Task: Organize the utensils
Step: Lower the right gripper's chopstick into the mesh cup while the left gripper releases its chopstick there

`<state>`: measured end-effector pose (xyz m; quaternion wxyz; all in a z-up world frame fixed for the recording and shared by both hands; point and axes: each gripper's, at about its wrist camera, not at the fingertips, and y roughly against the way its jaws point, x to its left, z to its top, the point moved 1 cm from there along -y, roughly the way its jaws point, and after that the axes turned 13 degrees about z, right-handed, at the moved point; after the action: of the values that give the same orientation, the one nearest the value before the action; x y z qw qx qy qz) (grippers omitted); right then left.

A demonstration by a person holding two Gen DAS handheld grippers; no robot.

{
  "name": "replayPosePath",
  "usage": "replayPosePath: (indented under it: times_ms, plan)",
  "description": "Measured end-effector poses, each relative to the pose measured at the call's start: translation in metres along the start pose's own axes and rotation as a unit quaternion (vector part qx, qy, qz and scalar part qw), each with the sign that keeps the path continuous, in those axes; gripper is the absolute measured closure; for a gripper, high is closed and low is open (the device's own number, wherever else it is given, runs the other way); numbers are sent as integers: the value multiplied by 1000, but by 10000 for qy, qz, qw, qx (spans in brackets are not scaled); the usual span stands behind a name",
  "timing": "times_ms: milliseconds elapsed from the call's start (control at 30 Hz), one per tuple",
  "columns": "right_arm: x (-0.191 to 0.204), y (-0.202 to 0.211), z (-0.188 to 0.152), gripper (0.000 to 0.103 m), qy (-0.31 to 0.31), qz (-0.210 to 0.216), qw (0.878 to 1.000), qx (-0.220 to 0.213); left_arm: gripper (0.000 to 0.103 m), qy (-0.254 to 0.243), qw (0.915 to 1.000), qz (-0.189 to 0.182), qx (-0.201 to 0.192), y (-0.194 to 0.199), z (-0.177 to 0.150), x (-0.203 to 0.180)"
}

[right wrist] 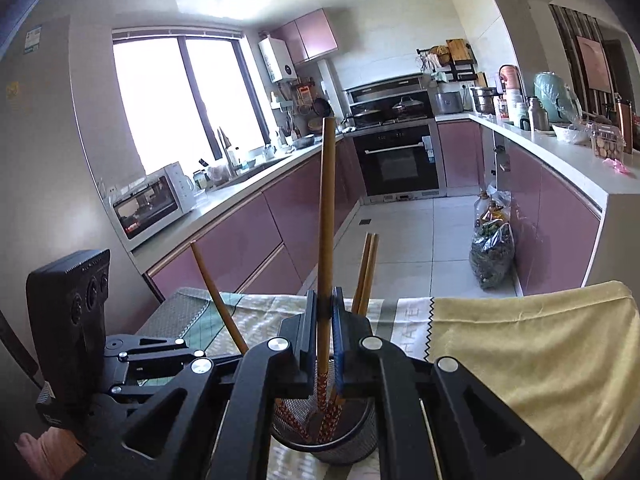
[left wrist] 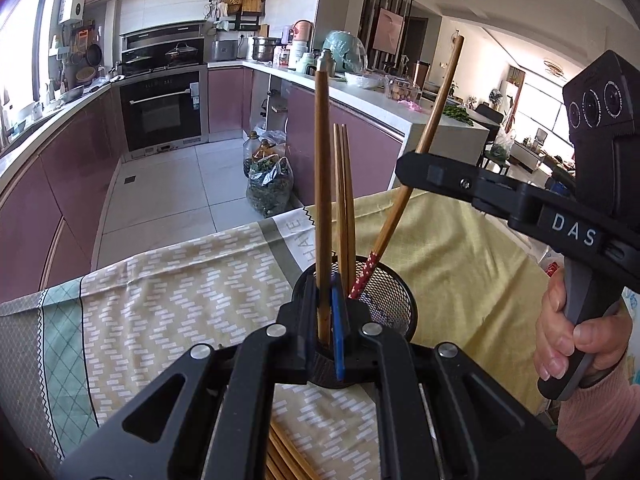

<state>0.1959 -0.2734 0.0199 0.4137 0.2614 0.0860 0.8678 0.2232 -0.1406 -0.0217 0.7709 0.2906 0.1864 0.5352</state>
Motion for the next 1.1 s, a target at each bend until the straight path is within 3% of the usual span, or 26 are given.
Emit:
replayPosePath:
  times_ms: [333, 767, 867, 1067, 1100]
  plan:
    - [-3, -28, -7, 97, -130, 109, 9971, 739, 95, -31, 9999, 65, 108, -9, 3, 0]
    - [4, -10, 8, 97, -80, 325, 9972, 669, 95, -58, 9999, 50, 133, -14, 4, 1]
    - [0, -21, 8, 96, -205, 431, 9944, 945, 95, -73, 9998, 59, 153, -16, 3, 1]
    - [3, -42, 5, 93, -62, -56, 9955, 949, 92, -79, 9998, 143, 145, -18, 3, -1]
    - [3, -41, 6, 84, -58, -101, 9964, 837, 89, -64, 9997, 177, 129, -17, 2, -1]
